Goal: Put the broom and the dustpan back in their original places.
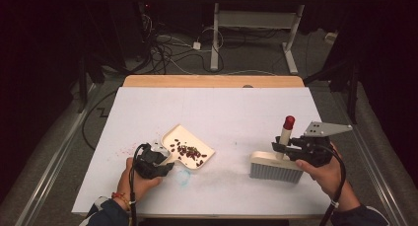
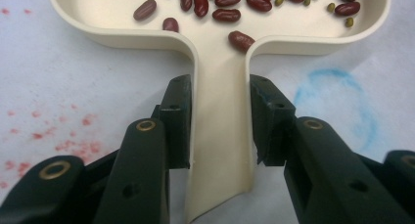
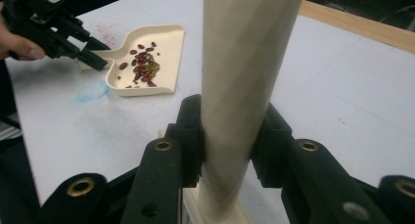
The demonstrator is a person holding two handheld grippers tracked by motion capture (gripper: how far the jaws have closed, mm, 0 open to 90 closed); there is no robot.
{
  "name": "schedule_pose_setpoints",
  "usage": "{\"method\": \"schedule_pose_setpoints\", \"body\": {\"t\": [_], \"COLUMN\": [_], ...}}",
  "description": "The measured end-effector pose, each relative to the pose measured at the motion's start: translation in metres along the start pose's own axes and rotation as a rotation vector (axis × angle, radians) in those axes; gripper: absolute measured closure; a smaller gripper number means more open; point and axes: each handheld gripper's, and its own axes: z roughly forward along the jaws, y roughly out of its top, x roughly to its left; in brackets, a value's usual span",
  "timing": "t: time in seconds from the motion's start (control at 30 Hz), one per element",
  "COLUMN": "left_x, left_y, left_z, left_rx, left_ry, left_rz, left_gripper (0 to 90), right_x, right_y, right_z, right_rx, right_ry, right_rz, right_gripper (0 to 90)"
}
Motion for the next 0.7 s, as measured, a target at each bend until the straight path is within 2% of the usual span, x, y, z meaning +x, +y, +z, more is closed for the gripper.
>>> {"method": "schedule_pose_setpoints", "body": {"t": [0.3, 0.37, 0.53, 0.7], "left_x": [0.015, 0.019, 0.027, 0.032], "left_y": [0.008, 0.010, 0.014, 0.018], "left_z": [0.006, 0.007, 0.011, 0.014], "left_rx": [-0.030, -0.035, -0.048, -0.058], "left_ry": [0.063, 0.067, 0.125, 0.154], "left_rz": [-0.084, -0.113, -0.185, -0.235], "left_gripper": [62.7, 62.6, 62.2, 61.6], "right_x": [-0.029, -0.036, -0.051, -0.066], "right_y": [0.009, 0.010, 0.014, 0.016], "right_z": [0.031, 0.039, 0.059, 0.076], "right_rx": [0.040, 0.050, 0.091, 0.128], "right_ry": [-0.055, -0.063, -0.101, -0.125], "right_rz": [0.083, 0.093, 0.109, 0.131], "right_gripper": [66.1, 65.2, 63.8, 62.6]}}
